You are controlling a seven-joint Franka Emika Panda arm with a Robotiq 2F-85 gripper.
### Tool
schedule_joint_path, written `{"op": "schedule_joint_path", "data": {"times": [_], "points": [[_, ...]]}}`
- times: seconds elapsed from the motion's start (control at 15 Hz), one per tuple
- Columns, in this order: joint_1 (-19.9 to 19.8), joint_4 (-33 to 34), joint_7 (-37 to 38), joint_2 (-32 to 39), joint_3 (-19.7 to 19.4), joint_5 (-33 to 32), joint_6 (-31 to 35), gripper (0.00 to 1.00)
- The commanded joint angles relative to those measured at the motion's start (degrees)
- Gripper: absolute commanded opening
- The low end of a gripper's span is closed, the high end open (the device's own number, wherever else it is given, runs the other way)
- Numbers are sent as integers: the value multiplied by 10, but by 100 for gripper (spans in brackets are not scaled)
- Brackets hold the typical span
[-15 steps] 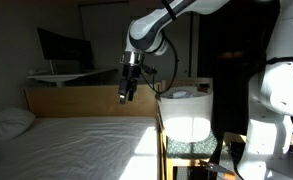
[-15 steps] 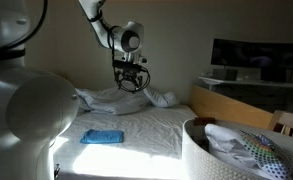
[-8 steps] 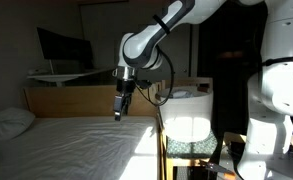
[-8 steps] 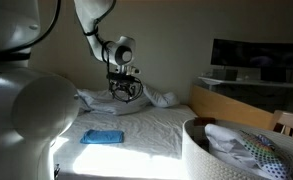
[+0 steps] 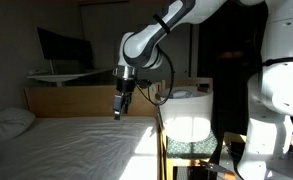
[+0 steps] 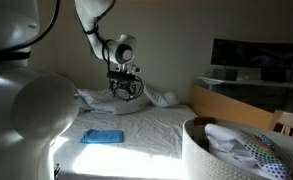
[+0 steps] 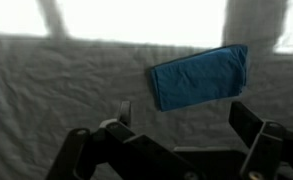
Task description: Put the white and blue shirts in the laundry bag
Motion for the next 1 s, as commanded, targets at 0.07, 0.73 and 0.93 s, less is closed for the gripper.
{"op": "schedule_joint_path", "data": {"times": [0.07, 0.73, 0.93], "points": [[-1, 41, 76, 85, 17, -56, 4, 100], [78, 164, 250, 264, 4, -240, 38, 100], [122, 219, 327, 337, -28, -298, 35, 100]]}}
